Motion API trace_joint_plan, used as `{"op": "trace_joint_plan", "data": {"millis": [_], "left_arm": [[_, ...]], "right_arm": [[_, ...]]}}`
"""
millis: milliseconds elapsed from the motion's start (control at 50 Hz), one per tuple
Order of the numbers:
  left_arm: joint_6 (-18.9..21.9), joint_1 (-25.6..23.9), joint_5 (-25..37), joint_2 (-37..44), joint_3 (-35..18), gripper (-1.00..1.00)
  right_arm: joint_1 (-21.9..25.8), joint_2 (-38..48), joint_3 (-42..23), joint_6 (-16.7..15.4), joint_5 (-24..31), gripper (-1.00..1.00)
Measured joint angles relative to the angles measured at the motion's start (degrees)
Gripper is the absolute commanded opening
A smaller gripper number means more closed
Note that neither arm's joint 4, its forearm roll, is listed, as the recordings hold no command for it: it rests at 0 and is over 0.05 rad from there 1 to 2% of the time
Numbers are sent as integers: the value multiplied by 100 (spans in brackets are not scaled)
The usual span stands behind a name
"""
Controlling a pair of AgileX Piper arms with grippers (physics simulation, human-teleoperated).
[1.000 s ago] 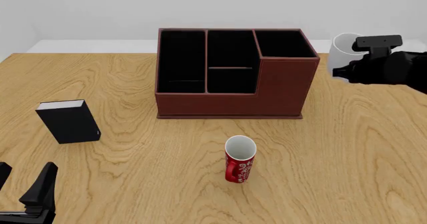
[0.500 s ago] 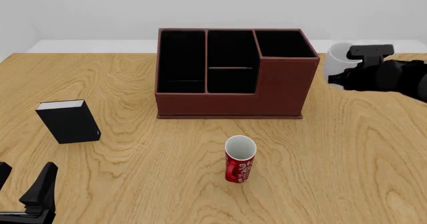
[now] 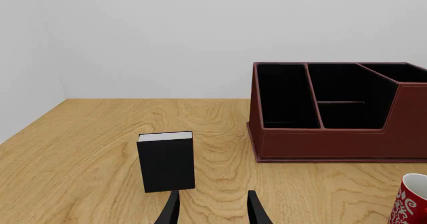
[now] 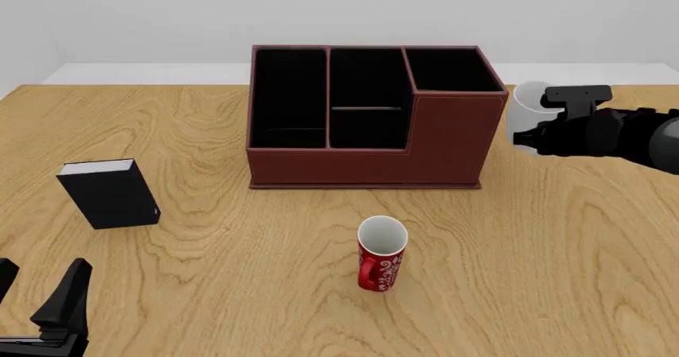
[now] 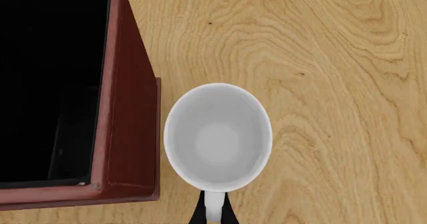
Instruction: Pick up the white mug and place it to the right of the caddy.
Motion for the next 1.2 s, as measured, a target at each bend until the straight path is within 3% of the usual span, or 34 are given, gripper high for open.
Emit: {"op": "trace_joint_plan", "data": {"millis": [1200], "left_arm": [[0,0,0,0,0,100]], "right_arm": [[108,453,293,4,-376,-100]]}}
